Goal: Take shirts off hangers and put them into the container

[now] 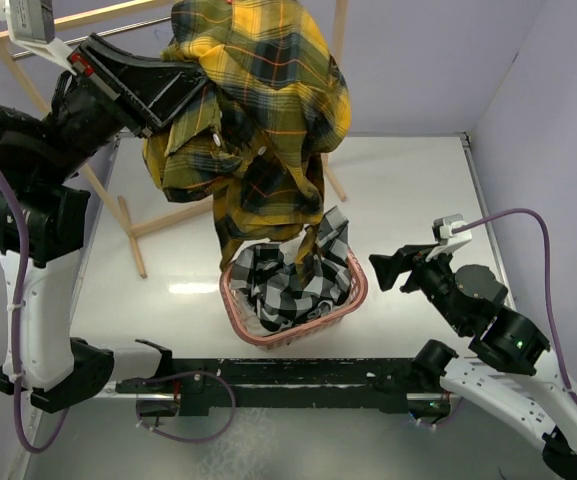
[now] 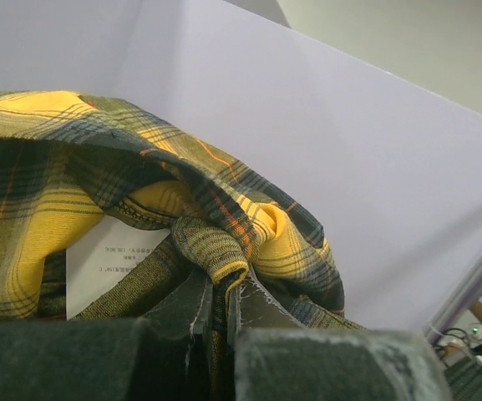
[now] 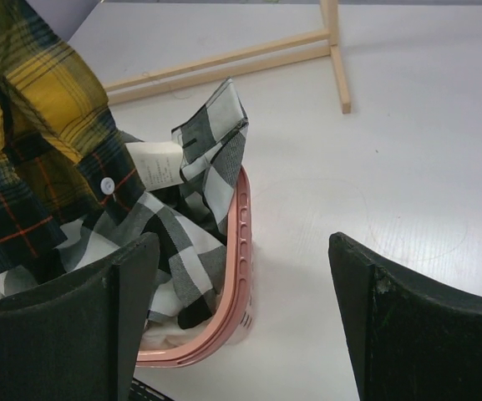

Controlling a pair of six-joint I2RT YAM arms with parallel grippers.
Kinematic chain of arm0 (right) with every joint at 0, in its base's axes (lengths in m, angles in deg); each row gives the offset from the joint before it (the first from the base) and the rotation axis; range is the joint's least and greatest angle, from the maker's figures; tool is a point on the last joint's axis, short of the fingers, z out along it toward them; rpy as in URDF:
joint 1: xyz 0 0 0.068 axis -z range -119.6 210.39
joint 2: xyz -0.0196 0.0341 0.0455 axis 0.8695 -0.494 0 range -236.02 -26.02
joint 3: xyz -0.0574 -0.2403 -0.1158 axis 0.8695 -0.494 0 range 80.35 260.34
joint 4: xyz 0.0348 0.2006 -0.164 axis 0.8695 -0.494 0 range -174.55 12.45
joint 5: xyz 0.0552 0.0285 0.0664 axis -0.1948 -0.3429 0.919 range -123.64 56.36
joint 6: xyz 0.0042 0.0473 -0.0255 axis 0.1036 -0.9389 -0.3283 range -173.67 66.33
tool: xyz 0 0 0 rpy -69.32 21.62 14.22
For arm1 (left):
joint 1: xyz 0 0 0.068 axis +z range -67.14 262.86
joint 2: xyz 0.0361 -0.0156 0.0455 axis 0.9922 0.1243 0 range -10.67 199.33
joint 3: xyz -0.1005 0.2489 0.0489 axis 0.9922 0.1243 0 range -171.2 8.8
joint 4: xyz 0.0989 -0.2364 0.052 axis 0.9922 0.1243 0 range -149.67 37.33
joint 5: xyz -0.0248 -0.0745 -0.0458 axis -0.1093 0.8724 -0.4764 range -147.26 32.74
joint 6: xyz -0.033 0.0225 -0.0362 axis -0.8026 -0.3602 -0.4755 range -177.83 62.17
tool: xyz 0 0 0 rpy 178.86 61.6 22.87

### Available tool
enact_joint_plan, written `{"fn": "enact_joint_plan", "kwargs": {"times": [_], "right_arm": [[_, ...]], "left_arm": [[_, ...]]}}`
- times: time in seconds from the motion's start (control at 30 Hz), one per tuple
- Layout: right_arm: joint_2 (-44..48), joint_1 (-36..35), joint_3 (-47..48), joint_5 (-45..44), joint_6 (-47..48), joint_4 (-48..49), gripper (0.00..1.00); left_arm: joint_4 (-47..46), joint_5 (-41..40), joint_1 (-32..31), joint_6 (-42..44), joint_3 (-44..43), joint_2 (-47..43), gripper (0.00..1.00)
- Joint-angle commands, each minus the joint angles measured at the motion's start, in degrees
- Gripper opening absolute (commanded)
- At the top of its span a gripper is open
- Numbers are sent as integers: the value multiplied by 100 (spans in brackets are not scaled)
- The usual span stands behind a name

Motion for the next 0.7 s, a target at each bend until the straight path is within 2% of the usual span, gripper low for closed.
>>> {"fn": "enact_joint_plan", "kwargs": {"times": [0.0, 0.27, 0.5, 0.67], "right_arm": [[-28, 1, 134, -173, -76, 116, 84], [16, -4, 210, -273, -67, 81, 84], [-14, 0, 230, -322, -84, 59, 84], [6, 1, 240, -452, -83, 25, 84]], "left_arm": [[-1340, 468, -5, -1051, -426, 53, 0], [-1437, 537, -5, -1410, -265, -174, 0], [-1817, 539, -5, -1551, 1393, -700, 0], [-1288, 250, -5, -867, 2223, -1089, 0]]}}
